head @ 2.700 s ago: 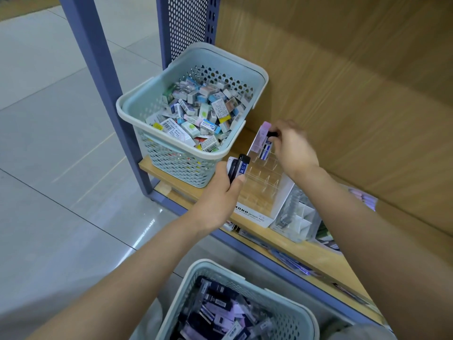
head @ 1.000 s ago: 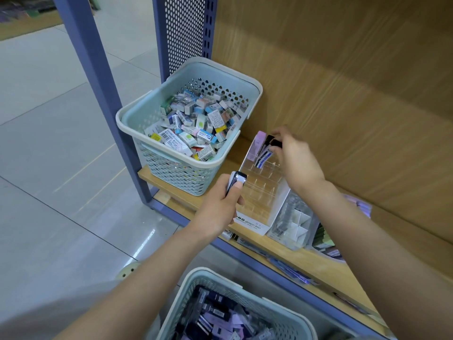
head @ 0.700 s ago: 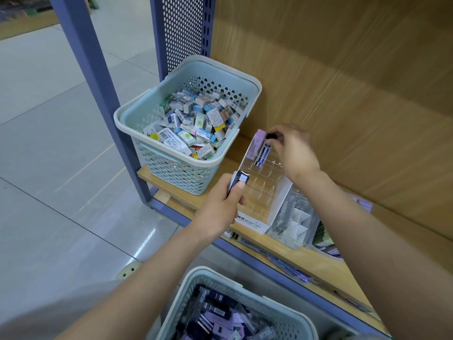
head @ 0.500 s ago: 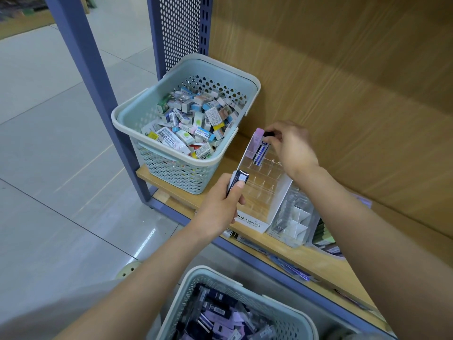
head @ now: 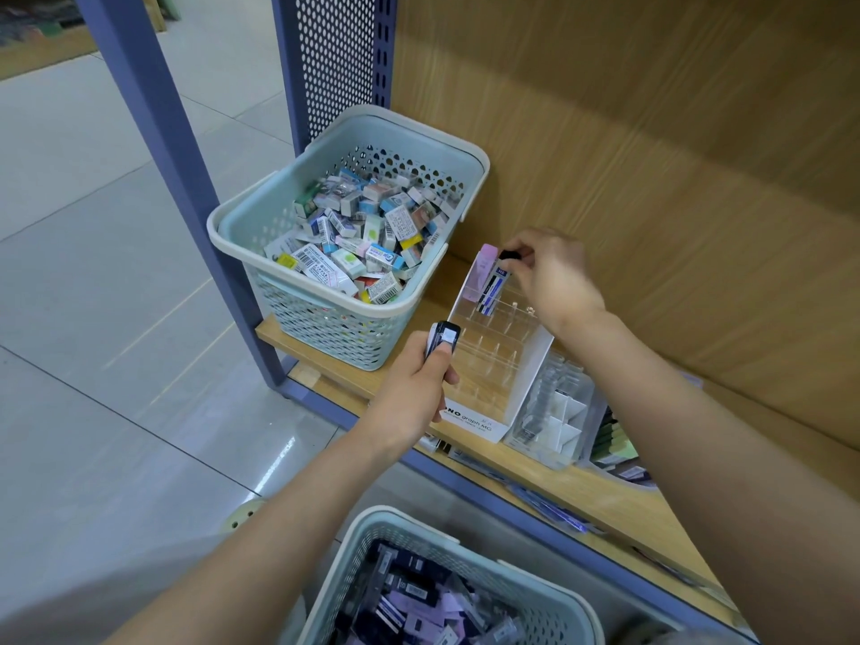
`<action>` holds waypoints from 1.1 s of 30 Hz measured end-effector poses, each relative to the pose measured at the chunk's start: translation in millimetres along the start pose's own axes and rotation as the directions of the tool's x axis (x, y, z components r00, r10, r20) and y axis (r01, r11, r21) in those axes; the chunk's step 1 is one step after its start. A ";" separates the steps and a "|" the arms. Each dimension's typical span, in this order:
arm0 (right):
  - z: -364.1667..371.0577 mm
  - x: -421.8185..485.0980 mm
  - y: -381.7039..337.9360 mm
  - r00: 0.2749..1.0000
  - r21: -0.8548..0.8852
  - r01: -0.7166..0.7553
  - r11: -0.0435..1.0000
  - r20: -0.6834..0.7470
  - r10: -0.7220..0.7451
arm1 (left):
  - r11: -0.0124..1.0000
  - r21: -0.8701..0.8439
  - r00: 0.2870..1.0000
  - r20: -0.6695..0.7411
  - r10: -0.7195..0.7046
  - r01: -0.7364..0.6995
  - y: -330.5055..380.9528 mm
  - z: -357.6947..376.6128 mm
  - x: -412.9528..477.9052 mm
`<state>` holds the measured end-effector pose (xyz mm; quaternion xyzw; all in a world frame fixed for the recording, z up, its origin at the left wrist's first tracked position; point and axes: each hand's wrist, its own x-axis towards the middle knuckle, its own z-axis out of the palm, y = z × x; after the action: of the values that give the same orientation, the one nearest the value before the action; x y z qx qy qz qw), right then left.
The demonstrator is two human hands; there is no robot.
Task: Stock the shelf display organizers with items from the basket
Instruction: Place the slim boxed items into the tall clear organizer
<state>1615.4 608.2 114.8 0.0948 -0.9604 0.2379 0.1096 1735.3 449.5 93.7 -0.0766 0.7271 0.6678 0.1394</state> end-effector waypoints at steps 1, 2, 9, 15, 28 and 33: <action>-0.7 2.1 0.0 1.000 -0.009 -0.017 1.000 0.022 0.017 | 1.000 0.002 1.000 -0.001 0.004 -0.004 -0.5 0.0 0.2; -1.0 2.8 0.0 0.999 -0.014 -0.029 0.999 0.039 0.030 | 1.000 0.003 1.000 -0.001 0.006 -0.006 -1.0 0.1 0.6; 4.7 -14.5 -1.7 0.997 -0.208 0.052 0.977 0.058 -0.041 | 0.997 -0.074 0.999 0.010 -0.030 0.031 1.2 -1.0 -1.6; 7.6 -29.1 -8.6 0.985 -0.374 0.169 0.912 0.085 -0.148 | 0.996 -0.089 0.999 0.047 0.025 -0.021 0.2 -2.0 -4.2; -39.8 -107.7 -45.2 0.986 0.514 -0.151 0.844 0.134 0.095 | 0.994 -0.075 0.997 -0.039 0.073 -0.076 6.5 0.3 -18.5; -48.7 -129.8 -39.1 0.990 0.481 0.139 0.865 -0.061 -0.125 | 0.941 -0.337 0.998 -0.035 -0.054 0.039 13.6 1.8 -24.2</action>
<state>1757.0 614.3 140.7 0.1816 -0.8599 0.4638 0.1118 1754.4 450.8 113.9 -0.1309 0.6036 0.7766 0.1241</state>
